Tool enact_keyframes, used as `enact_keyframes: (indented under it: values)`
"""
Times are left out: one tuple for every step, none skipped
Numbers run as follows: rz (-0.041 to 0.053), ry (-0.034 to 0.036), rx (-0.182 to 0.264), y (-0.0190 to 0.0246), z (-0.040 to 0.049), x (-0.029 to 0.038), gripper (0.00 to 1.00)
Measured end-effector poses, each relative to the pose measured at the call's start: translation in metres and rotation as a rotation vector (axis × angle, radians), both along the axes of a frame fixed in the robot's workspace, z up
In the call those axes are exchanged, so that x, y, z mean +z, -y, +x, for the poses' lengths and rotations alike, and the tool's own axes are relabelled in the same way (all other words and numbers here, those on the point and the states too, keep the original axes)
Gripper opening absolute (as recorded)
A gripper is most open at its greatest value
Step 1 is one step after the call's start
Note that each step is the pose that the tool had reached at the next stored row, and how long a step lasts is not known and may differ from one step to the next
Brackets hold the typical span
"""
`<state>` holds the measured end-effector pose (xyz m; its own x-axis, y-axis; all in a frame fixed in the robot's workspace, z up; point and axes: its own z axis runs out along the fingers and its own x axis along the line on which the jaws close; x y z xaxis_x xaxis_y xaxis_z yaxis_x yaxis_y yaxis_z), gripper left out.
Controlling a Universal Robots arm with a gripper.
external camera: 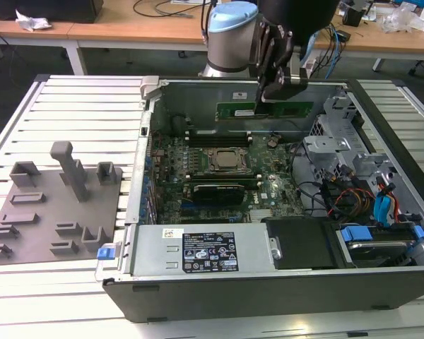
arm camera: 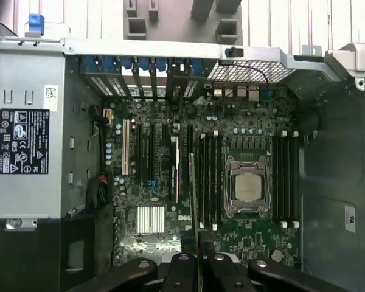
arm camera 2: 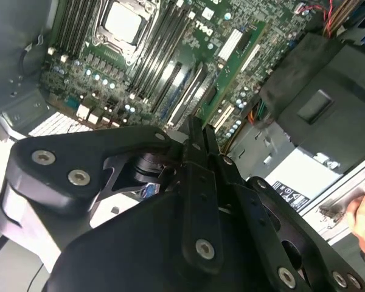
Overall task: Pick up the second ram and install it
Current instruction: 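Pick up the second ram and move it above second insertion slot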
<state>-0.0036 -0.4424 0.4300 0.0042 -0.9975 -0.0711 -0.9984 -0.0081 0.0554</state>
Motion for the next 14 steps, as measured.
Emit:
enact_keyframes:
  values:
    - [0.0002,-0.0002,0.000,-0.0003,0.0024,-0.0002,0.14]
    - [0.0009,-0.0003,-0.003,-0.0006,0.0034,-0.0006,0.14]
    - [0.0019,-0.0004,-0.013,-0.0007,0.0034,-0.0009,0.14]
    - [0.0029,-0.0004,-0.027,-0.0007,0.0035,-0.0014,0.14]
    - [0.0055,-0.0003,-0.041,-0.0007,0.0035,-0.0021,0.14]
    - [0.0123,-0.0004,-0.060,-0.0007,0.0035,-0.0029,0.14]
    - [0.0192,-0.0005,-0.067,-0.0007,0.0035,-0.0031,0.14]
    - [0.0254,-0.0007,-0.074,-0.0007,0.0035,-0.0033,0.14]
    - [0.0292,-0.0007,-0.081,-0.0007,0.0035,-0.0042,0.14]
    - [0.0293,-0.0008,-0.081,-0.0012,0.0036,-0.0057,0.14]
    - [0.0291,-0.0008,-0.081,-0.0023,0.0035,-0.0070,0.14]
    - [0.0290,-0.0008,-0.081,-0.0037,0.0035,-0.0085,0.14]
    - [0.0289,-0.0009,-0.081,-0.0047,0.0035,-0.0097,0.14]
    - [0.0288,-0.0009,-0.081,-0.0052,0.0035,-0.0103,0.14]
